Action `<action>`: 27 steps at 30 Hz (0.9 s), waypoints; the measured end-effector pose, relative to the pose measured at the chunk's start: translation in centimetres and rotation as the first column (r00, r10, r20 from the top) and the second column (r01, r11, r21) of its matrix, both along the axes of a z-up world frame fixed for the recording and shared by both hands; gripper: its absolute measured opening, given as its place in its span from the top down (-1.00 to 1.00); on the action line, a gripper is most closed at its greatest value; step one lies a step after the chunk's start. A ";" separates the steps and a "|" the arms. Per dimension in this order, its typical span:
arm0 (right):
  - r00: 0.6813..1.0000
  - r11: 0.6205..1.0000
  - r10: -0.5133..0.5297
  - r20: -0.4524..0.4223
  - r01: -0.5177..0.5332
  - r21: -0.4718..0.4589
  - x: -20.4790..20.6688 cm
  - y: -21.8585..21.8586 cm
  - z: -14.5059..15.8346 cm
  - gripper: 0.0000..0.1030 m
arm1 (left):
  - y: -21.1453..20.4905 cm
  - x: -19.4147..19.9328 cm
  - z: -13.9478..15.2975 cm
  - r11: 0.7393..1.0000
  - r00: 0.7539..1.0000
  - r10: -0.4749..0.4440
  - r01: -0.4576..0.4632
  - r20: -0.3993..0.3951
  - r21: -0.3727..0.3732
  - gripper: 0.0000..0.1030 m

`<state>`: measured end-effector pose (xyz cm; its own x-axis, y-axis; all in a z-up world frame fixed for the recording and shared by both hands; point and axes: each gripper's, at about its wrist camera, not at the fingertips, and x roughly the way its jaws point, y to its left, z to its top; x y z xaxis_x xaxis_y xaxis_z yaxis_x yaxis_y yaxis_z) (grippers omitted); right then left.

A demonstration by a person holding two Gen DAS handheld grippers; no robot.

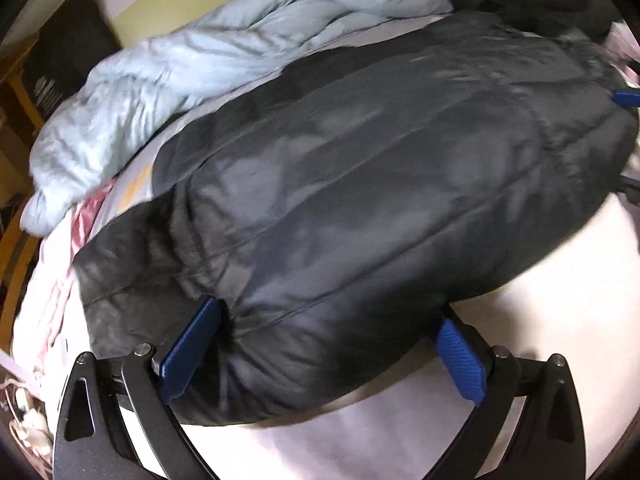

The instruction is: Fold large clothes

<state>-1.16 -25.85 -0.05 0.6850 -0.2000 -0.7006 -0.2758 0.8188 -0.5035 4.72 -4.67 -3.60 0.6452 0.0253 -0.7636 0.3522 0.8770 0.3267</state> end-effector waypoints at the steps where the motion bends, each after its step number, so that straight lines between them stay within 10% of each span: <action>1: 1.000 1.000 -0.009 0.005 0.009 -0.012 0.3 -0.1 -0.2 -0.75 | 0.5 0.2 -0.1 1.000 1.000 0.015 -0.015 -0.009 -0.002 -0.98; 6: 0.997 0.995 -0.075 0.034 0.077 -0.061 2.1 -1.5 -0.8 -0.75 | 2.5 0.3 -0.8 0.989 0.992 0.115 -0.119 0.048 0.083 -0.99; 12: 0.992 0.990 -0.120 0.037 0.122 -0.072 3.7 -3.9 -1.0 -0.75 | 5.4 -0.5 -0.6 0.985 0.984 0.173 -0.173 0.050 0.004 -0.89; 15: 0.991 0.988 -0.128 0.038 0.130 -0.084 3.7 -4.5 -0.9 -0.75 | 5.8 -0.4 -0.5 0.983 0.982 0.181 -0.180 0.055 -0.019 -0.61; 17: 0.991 0.988 -0.126 0.042 0.129 -0.086 3.5 -4.8 -0.8 -0.74 | 5.6 -0.7 -0.4 0.989 0.988 0.146 -0.145 0.059 -0.026 0.07; 23: 0.996 0.995 -0.083 0.022 0.084 -0.050 2.0 -5.3 -0.6 0.51 | 4.8 -2.0 0.0 0.993 0.991 0.120 -0.120 0.054 0.004 0.73; 27: 0.997 0.998 -0.066 0.033 0.067 -0.023 -0.6 -5.0 0.7 0.65 | 6.0 -5.2 1.3 0.984 0.988 0.151 -0.147 0.028 -0.099 0.75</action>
